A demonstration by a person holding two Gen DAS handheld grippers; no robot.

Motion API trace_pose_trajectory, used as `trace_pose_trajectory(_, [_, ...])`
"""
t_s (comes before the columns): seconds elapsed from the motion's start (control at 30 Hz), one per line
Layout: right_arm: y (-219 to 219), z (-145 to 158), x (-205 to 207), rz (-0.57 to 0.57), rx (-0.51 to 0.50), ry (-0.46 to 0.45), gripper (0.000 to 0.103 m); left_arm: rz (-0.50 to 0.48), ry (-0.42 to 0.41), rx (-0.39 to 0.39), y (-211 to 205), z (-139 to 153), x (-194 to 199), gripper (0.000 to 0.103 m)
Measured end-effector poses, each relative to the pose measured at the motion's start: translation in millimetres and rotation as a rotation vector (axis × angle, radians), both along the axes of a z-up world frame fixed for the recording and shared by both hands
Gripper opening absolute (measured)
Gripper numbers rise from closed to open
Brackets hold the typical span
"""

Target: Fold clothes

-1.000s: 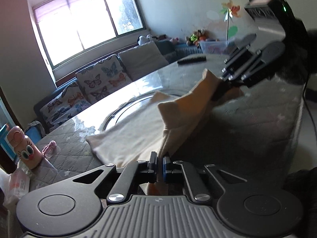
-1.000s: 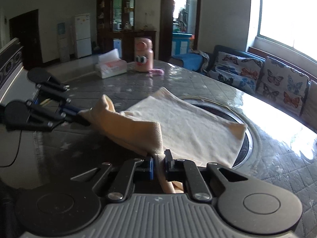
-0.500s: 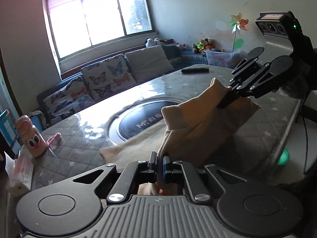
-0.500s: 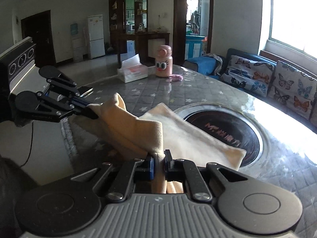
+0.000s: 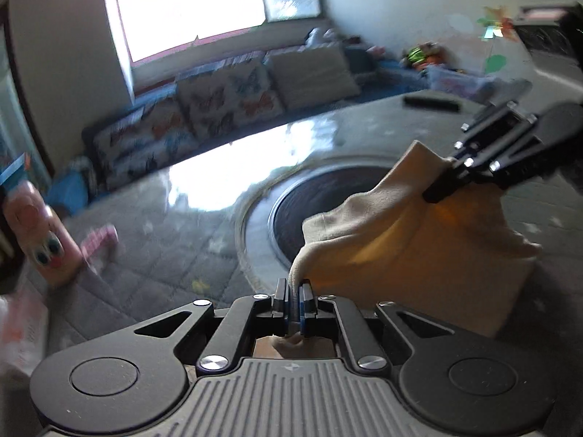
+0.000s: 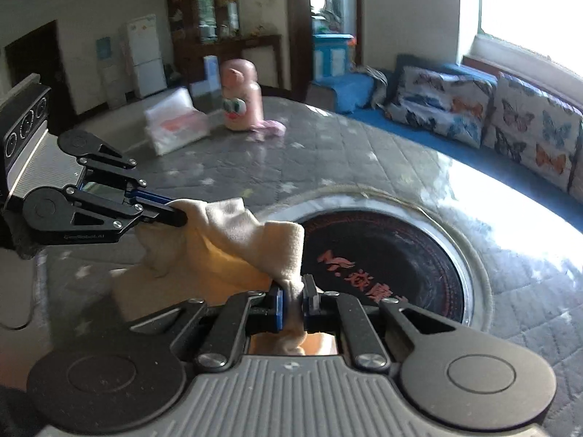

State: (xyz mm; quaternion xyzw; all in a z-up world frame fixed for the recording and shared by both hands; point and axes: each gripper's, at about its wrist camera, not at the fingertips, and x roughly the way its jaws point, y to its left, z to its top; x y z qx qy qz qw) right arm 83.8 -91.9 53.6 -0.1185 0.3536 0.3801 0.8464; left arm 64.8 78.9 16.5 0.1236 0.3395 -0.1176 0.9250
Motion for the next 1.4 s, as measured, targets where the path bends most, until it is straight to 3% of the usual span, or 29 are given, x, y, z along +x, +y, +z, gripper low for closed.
trace_pose_trajectory(0.1, [6,-26,18,-0.052,-0.006,0.025,0.010,0.029,0.036,0.003,2,-18,13,0.006])
trace_pose_trajectory(0.27, [-3,-60,38,-0.164,0.027,0.084,0.022,0.064,0.036,-0.010,10,-21,20,0.018])
trace_pose_trajectory(0.53, [-40,-49,31,-0.306,0.098,0.049,0.024,0.228,-0.013,-0.021,41,-2,20,0.023])
trace_pose_trajectory(0.67, [-46,-40,14,-0.298,0.108,0.011,0.024,0.184,-0.048,-0.104,35,19,0,0.023])
trace_pose_trajectory(0.83, [-39,-46,9,-0.250,0.129,0.074,0.022,0.053,0.009,-0.211,4,19,-12,0.022])
trace_pose_trajectory(0.97, [-34,-62,16,-0.265,0.104,0.108,0.021,0.062,0.056,-0.164,-3,0,-4,0.021])
trace_pose_trajectory(1.03, [-37,-64,18,-0.284,0.107,0.109,0.012,0.104,0.076,-0.148,6,-9,1,0.021])
trace_pose_trajectory(1.2, [-37,-57,16,-0.282,0.090,0.078,0.012,0.157,0.080,-0.172,22,-9,6,0.021])
trace_pose_trajectory(1.4, [-14,-50,24,-0.218,0.124,0.082,0.013,0.079,0.054,-0.209,-4,3,15,0.021])
